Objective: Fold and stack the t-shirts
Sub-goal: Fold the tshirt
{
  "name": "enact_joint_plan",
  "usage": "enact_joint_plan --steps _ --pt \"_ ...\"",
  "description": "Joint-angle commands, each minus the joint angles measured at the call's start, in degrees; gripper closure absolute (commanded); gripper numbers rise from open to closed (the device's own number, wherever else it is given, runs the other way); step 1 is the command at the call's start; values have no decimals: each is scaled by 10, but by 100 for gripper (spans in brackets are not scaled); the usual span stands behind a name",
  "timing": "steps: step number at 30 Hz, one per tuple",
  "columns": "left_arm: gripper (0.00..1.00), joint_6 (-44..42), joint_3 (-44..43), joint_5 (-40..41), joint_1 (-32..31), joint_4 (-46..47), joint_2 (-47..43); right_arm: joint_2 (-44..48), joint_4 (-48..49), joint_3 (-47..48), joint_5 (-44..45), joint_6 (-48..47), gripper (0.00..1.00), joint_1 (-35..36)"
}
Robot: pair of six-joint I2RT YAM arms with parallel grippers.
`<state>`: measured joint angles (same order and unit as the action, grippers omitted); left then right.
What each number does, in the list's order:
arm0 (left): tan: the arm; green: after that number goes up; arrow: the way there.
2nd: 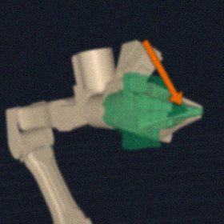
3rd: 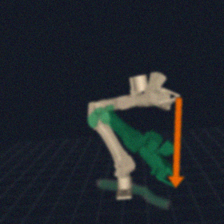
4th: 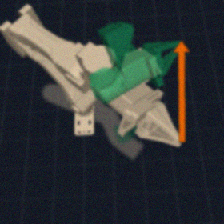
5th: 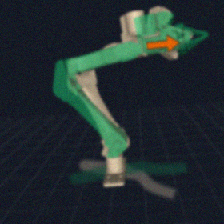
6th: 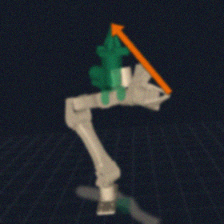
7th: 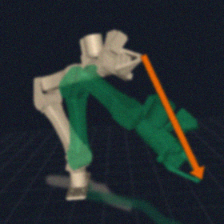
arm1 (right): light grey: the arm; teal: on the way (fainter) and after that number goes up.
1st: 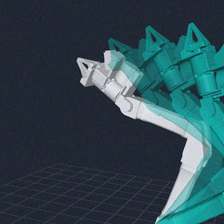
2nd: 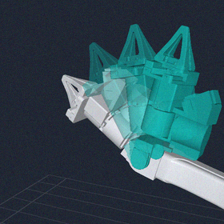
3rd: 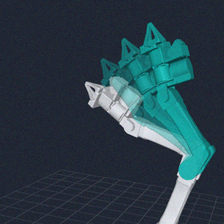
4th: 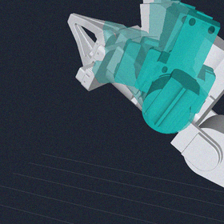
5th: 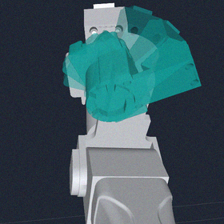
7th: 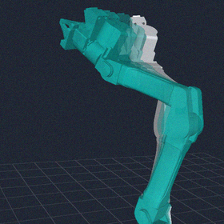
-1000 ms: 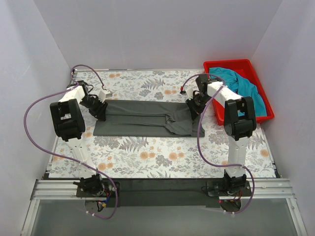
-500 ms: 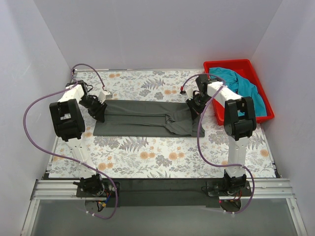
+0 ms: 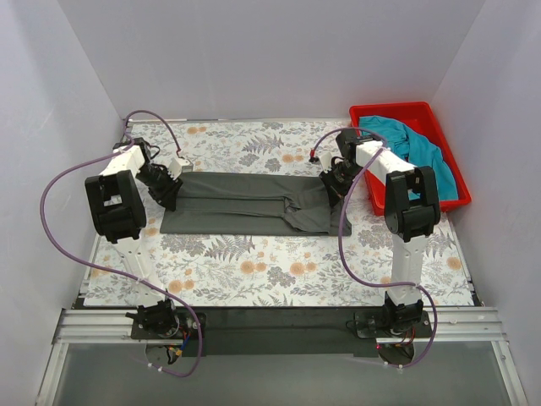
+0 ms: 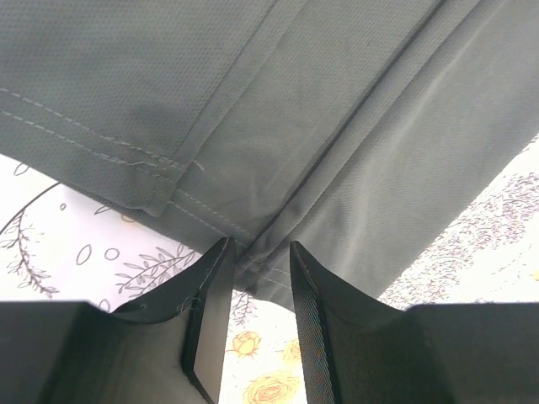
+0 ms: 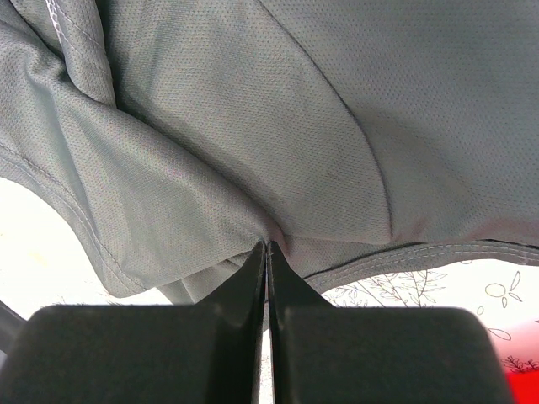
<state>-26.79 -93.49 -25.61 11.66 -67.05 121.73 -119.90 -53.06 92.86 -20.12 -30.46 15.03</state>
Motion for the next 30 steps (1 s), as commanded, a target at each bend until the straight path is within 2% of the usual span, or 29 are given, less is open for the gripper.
enact_joint_plan --steps 1,4,14,30 --pt "69 -16 0 16 -1 13 -2 16 -9 -2 -13 -10 99 2" --pt "72 -18 1 21 -1 13 0 16 -9 -3 -13 -10 99 2" --pt "99 -21 2 21 0 15 -14 27 -8 -8 -7 -11 99 1" --pt "100 -14 -51 -4 0 -5 -6 50 -11 0 -3 -15 99 -11"
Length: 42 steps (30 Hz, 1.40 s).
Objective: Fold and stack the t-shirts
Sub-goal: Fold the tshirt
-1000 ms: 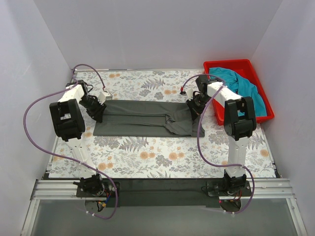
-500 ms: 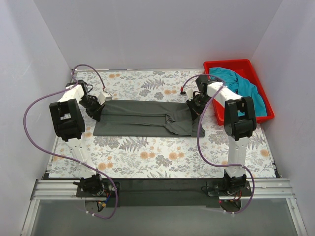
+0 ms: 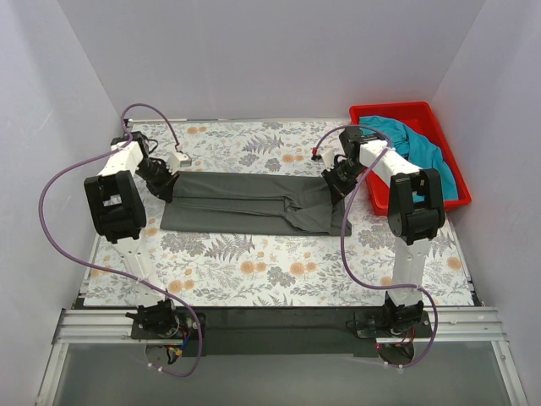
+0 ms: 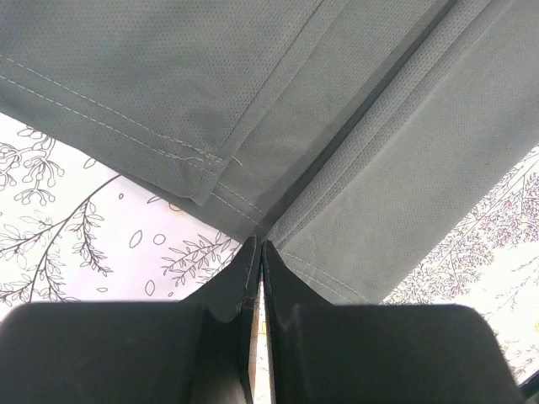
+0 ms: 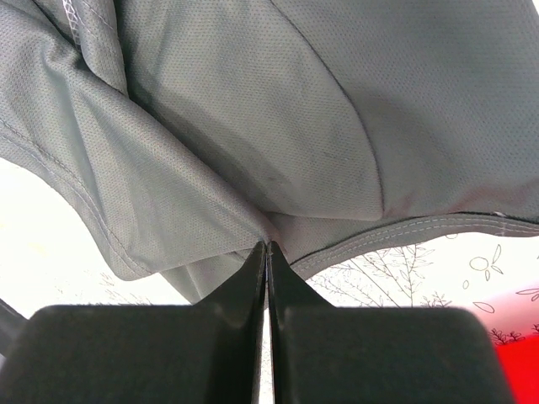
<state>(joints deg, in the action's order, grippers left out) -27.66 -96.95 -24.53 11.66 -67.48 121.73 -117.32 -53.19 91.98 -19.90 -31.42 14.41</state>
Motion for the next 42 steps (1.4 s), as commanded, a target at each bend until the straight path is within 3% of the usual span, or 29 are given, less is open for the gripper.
enact_joint_plan --steps 1,11,12,13,17,20,24,25,30,35,42 --pt "100 -5 -18 -16 1 1 -4 23 -10 10 -3 -7 99 -4" --pt "100 15 -2 -23 0 38 4 2 -7 24 0 -2 99 -7" --pt "97 24 -2 -25 1 44 1 -1 -8 34 -1 3 99 -7" --pt "88 29 -1 -44 0 52 -4 -6 -9 37 -1 7 99 -7" --pt "74 58 -4 -130 -6 69 -54 3 -10 38 -8 18 73 -7" --pt "65 102 22 -198 -30 103 -132 31 -14 29 -16 36 66 -8" --pt "58 181 123 -261 -129 205 -229 81 -17 -5 -63 66 65 -18" --pt "57 203 157 -264 -153 269 -250 105 -19 -34 -87 72 66 -20" --pt "58 360 335 -207 -343 472 -346 151 -18 -131 -145 101 69 -21" --pt "58 400 368 -125 -485 569 -309 141 -9 -184 -167 115 65 -21" --pt "58 384 333 -78 -538 614 -231 118 29 -189 -156 146 61 -21"
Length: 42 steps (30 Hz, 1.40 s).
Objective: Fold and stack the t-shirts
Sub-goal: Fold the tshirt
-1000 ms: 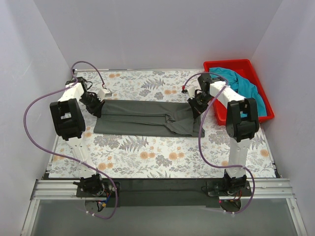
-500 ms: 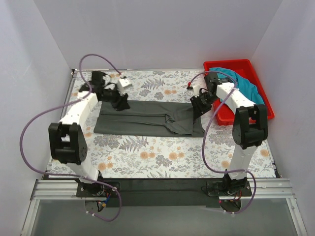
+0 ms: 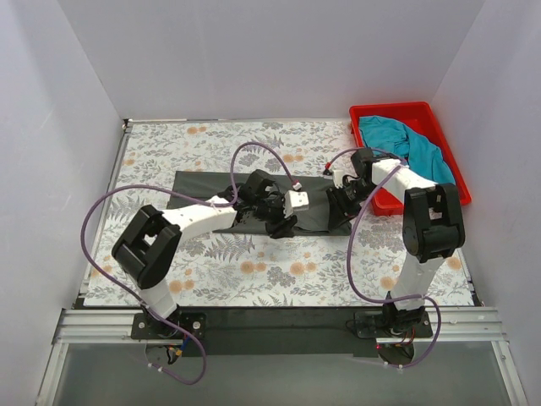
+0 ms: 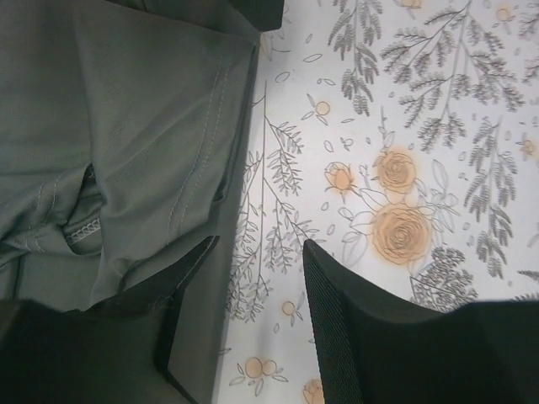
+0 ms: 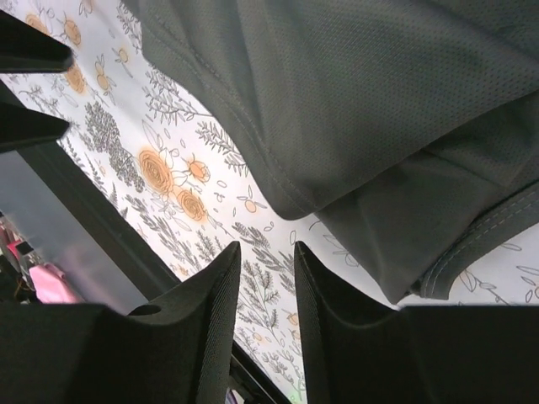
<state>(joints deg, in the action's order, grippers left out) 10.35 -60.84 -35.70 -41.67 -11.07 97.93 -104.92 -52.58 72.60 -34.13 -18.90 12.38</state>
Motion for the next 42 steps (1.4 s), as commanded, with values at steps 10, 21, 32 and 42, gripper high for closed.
enact_joint_plan --steps 10,21,32,42 --pt "56 -64 -38 41 -23 80 56 -47 29 1 -18 27 56 0" --pt "64 -159 -14 41 -34 103 77 -70 29 4 -30 25 73 -1" --pt "100 -199 -18 40 -32 75 67 -63 21 30 -68 24 99 -4" --pt "100 -147 -82 12 24 81 82 -87 13 98 -122 24 99 -6"
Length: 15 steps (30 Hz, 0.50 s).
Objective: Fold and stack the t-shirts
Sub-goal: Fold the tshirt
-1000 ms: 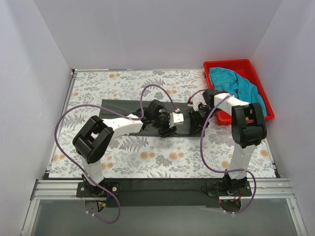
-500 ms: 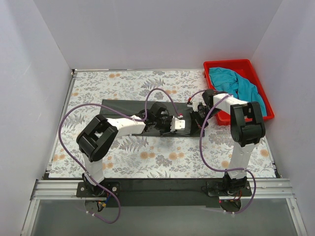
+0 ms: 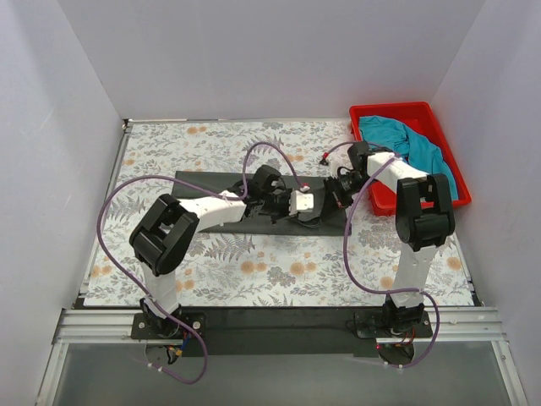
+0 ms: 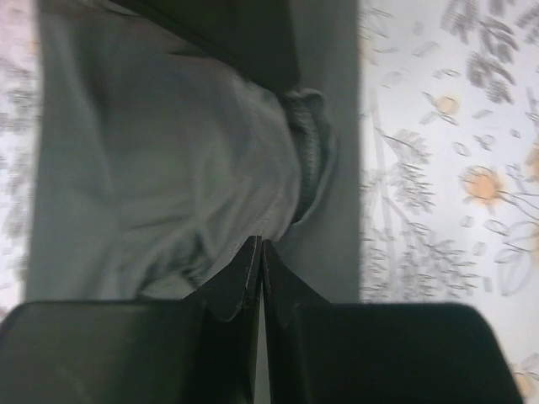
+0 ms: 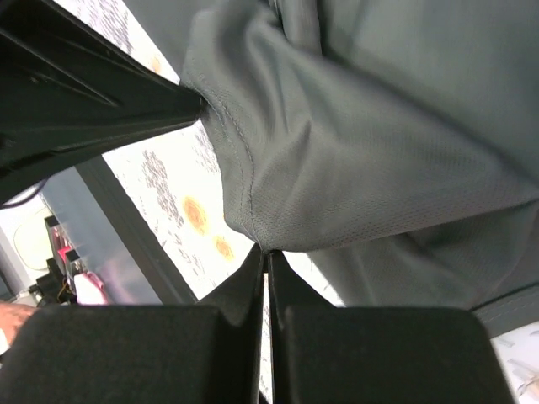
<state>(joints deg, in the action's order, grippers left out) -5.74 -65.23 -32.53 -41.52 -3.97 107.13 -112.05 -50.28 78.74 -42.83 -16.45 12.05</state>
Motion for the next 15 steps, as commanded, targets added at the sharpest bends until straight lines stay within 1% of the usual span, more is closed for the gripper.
enact_joint_plan --steps 1,4,6,8,9,13,14,15 --pt "100 13 -52 -23 28 12 -1 -21 -10 43 -38 -1 99 -5" --pt "100 12 -81 -29 46 12 21 -41 -12 67 -45 2 99 -9" --pt "100 14 -96 -33 59 12 34 -55 -12 77 -52 6 93 -12" --pt "100 21 -116 -40 68 12 54 -62 -11 91 -70 13 83 -21" --pt "100 25 -124 -39 70 12 61 -68 -9 96 -78 15 81 -29" --pt "100 63 -158 -48 83 19 103 -84 -3 124 -119 31 81 -51" --pt "97 80 -164 -48 89 21 109 -89 -3 129 -122 39 81 -55" --pt "90 112 -178 -47 93 27 115 -98 3 134 -126 43 81 -61"
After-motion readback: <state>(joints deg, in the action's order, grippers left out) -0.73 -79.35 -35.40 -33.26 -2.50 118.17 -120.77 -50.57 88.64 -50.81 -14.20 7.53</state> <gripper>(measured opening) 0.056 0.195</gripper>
